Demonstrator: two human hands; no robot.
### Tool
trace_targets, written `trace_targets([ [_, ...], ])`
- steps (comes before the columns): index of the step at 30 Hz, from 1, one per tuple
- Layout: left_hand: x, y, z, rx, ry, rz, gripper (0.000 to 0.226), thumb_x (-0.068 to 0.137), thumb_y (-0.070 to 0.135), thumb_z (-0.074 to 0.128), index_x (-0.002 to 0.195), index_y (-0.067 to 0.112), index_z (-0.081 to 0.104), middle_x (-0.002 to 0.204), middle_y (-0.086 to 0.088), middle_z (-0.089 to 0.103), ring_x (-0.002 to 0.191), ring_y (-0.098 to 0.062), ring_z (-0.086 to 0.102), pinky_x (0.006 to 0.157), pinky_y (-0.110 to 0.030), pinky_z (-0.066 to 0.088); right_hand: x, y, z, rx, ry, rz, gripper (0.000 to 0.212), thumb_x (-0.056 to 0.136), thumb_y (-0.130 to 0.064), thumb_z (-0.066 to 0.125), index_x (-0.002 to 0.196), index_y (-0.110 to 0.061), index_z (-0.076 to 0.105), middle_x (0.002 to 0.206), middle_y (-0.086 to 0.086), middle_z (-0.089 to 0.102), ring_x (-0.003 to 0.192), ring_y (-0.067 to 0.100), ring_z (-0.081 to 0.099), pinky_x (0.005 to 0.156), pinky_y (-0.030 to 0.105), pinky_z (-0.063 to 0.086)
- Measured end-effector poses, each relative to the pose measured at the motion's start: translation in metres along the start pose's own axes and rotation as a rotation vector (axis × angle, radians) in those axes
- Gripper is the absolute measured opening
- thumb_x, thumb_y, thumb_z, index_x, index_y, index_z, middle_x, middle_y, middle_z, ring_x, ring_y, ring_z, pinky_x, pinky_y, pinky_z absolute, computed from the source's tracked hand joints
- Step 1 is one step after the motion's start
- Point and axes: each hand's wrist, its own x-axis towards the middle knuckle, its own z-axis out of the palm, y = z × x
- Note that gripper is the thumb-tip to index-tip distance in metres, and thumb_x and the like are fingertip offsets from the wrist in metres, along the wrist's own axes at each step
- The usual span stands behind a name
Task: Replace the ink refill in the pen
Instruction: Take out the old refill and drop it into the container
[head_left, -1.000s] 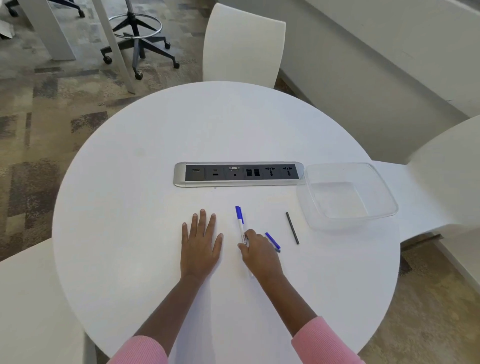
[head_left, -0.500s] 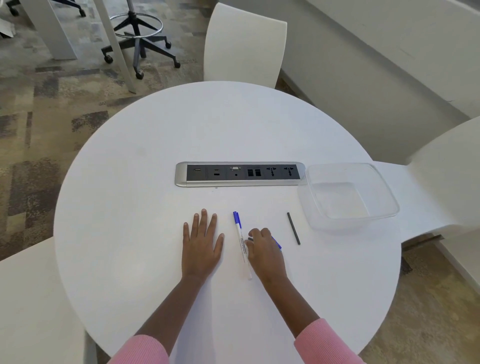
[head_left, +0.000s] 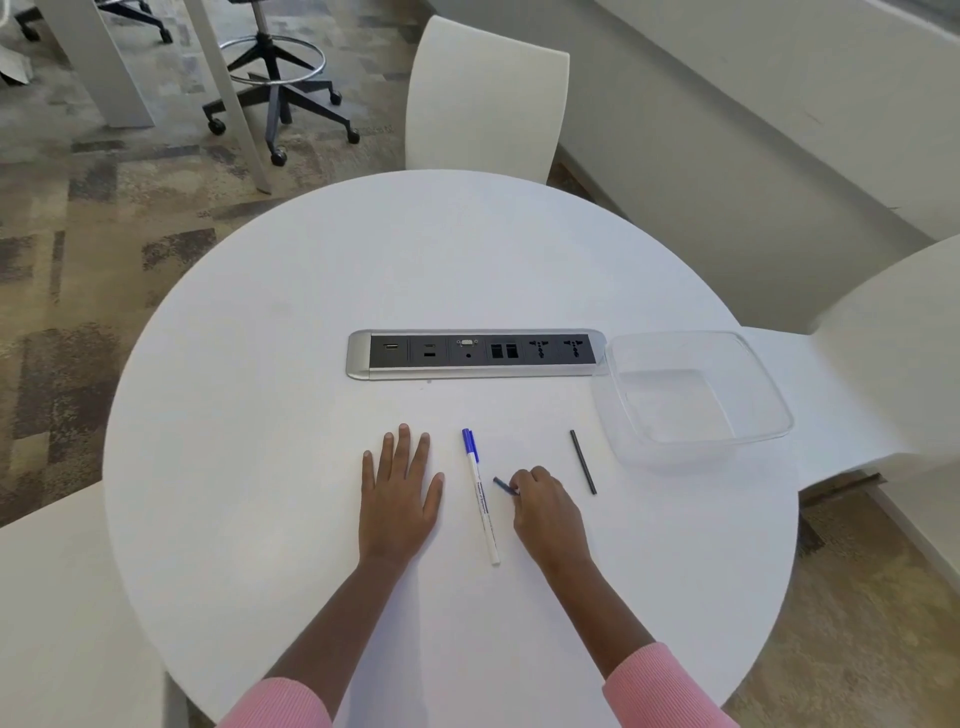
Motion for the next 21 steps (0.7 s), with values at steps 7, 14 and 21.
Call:
trace_targets([
  [7,-0.001,0.003,-0.004,-0.013,-0.023,-0.012,0.06,0.087,0.04,0.019,0.137,0.011,0.038,0.146,-0.017,0.036,0.134,-0.036,0.034,0.109,-0.053,0.024,0.001,0.01,-0.031,0.028,0.173,-0.103,0.019,0.091,-0.007,0.04,0.098,-0.007,0.057,0.097,0.008,0.06,0.088,0.025,0.056,0.061,0.029,0.039],
  [14,-0.003,0.005,-0.008,-0.027,-0.045,-0.014,0.067,0.092,0.047,0.008,0.132,0.008,0.045,0.14,-0.02,0.043,0.127,-0.04,0.042,0.103,-0.057,0.031,0.012,0.045,-0.094,-0.006,0.358,-0.156,0.015,0.087,-0.008,0.049,0.095,-0.006,0.062,0.093,0.011,0.064,0.088,0.03,0.059,0.06,0.038,0.049],
  [21,-0.002,0.01,-0.01,-0.035,-0.055,-0.052,0.076,0.092,0.049,-0.001,0.129,0.006,0.049,0.135,-0.022,0.049,0.122,-0.041,0.048,0.098,-0.058,0.037,0.04,0.11,-0.134,-0.177,0.367,-0.158,0.013,0.085,-0.006,0.052,0.091,-0.005,0.063,0.087,0.012,0.065,0.086,0.031,0.059,0.053,0.038,0.047],
])
